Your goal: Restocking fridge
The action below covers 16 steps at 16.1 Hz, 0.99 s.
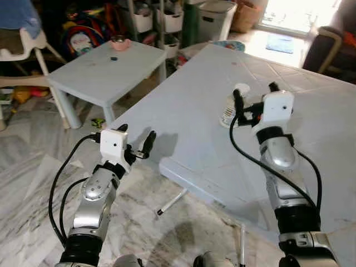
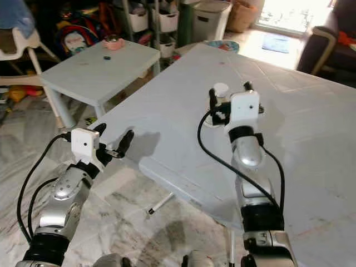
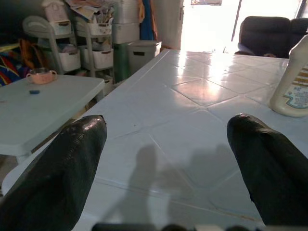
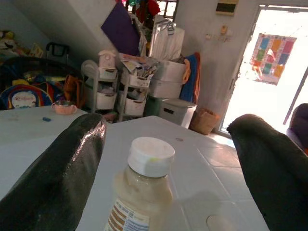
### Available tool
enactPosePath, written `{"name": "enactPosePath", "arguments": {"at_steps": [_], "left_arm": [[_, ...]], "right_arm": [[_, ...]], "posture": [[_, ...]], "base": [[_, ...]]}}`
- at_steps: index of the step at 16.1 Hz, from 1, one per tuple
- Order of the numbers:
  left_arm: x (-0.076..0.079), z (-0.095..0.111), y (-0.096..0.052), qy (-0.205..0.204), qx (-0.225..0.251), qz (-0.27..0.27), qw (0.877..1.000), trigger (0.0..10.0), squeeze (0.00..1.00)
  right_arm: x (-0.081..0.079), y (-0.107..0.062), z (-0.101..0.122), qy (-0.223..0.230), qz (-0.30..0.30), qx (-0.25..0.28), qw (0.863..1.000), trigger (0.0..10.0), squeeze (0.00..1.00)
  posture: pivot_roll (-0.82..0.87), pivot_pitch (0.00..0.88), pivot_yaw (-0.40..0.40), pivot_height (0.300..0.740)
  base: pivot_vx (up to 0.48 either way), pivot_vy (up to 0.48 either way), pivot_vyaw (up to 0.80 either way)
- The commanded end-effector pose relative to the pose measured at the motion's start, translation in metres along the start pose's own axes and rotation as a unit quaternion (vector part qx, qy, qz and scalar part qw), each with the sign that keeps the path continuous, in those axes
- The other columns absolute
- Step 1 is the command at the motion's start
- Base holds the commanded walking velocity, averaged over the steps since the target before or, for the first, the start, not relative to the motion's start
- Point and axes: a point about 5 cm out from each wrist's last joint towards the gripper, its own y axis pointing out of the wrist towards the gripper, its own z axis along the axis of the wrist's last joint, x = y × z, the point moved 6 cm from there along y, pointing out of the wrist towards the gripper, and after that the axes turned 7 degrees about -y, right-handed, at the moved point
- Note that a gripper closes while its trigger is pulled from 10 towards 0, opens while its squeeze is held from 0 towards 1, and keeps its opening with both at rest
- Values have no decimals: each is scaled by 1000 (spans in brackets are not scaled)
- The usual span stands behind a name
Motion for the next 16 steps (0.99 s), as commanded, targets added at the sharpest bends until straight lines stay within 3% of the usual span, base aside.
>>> {"name": "enactPosePath", "arguments": {"at_steps": [1, 9, 16], "left_arm": [[-2, 5, -1, 10, 2, 0, 1000, 10000, 0], [-5, 3, -7, 33, -17, -17, 999, 10000, 0], [-6, 2, -12, 37, -23, -17, 999, 10000, 0]], "right_arm": [[1, 4, -2, 4, -1, -4, 1000, 10000, 0], [1, 44, 5, 37, -1, -17, 999, 10000, 0], [4, 64, -1, 44, -29, -49, 997, 10000, 0]], "posture": [[19, 32, -19, 740], [56, 52, 16, 740], [80, 62, 15, 740]], "base": [[0, 0, 0], [0, 0, 0], [0, 0, 0]]}}
